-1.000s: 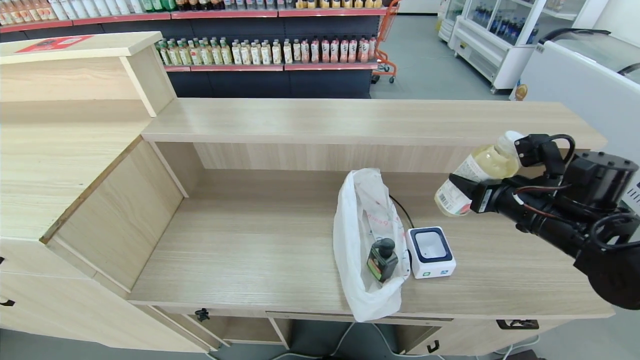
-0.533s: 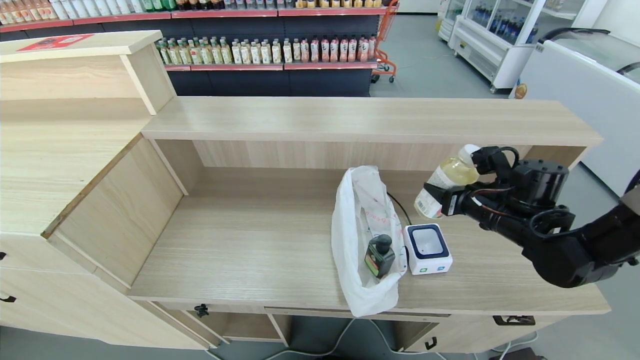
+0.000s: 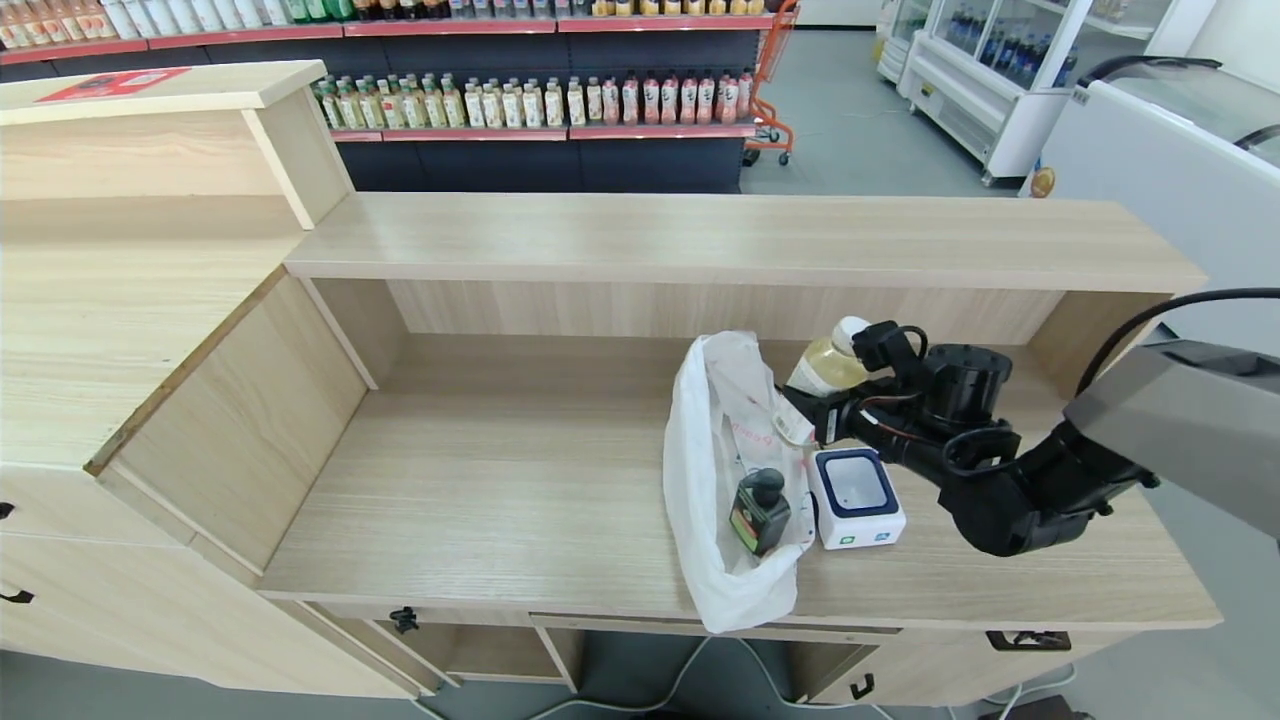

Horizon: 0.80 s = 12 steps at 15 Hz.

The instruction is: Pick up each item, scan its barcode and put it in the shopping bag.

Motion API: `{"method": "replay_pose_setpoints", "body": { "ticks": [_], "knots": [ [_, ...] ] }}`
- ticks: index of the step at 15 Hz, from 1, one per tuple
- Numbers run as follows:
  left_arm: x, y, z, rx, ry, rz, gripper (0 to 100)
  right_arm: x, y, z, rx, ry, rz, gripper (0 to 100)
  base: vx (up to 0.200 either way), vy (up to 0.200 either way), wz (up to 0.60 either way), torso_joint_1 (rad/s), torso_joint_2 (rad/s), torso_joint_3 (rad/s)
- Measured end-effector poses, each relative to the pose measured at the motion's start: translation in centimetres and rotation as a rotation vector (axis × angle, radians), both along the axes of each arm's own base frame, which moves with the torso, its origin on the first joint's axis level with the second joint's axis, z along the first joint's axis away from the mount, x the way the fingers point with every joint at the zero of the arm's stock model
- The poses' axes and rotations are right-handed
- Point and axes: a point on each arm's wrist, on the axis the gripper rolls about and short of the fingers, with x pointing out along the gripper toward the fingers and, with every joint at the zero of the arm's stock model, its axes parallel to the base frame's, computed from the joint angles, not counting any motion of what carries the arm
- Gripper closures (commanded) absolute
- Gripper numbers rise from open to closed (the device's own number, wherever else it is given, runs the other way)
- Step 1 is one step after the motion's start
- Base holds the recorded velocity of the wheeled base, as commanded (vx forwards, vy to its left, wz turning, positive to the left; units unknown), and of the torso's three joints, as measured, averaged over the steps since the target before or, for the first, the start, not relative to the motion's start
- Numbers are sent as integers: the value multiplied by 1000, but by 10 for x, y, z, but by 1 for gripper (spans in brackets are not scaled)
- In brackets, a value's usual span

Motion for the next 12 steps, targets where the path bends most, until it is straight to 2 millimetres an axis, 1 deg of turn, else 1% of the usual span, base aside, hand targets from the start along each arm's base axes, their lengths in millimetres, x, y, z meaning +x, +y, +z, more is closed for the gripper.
{"method": "replay_pose_setpoints", "body": {
  "ticks": [3, 6, 8, 12],
  "knots": [
    [0, 0, 0, 0, 0, 0, 100, 17, 13, -17, 1, -2, 43, 100, 0, 0, 0, 0, 0, 0],
    [0, 0, 0, 0, 0, 0, 100, 29, 16, -32, 0, 4, 52, 100, 0, 0, 0, 0, 0, 0],
    [0, 0, 0, 0, 0, 0, 100, 34, 22, -39, -9, -4, 65, 100, 0, 0, 0, 0, 0, 0],
    [0, 0, 0, 0, 0, 0, 100, 39, 25, -56, -26, 11, 95, 100, 0, 0, 0, 0, 0, 0]
  ]
}}
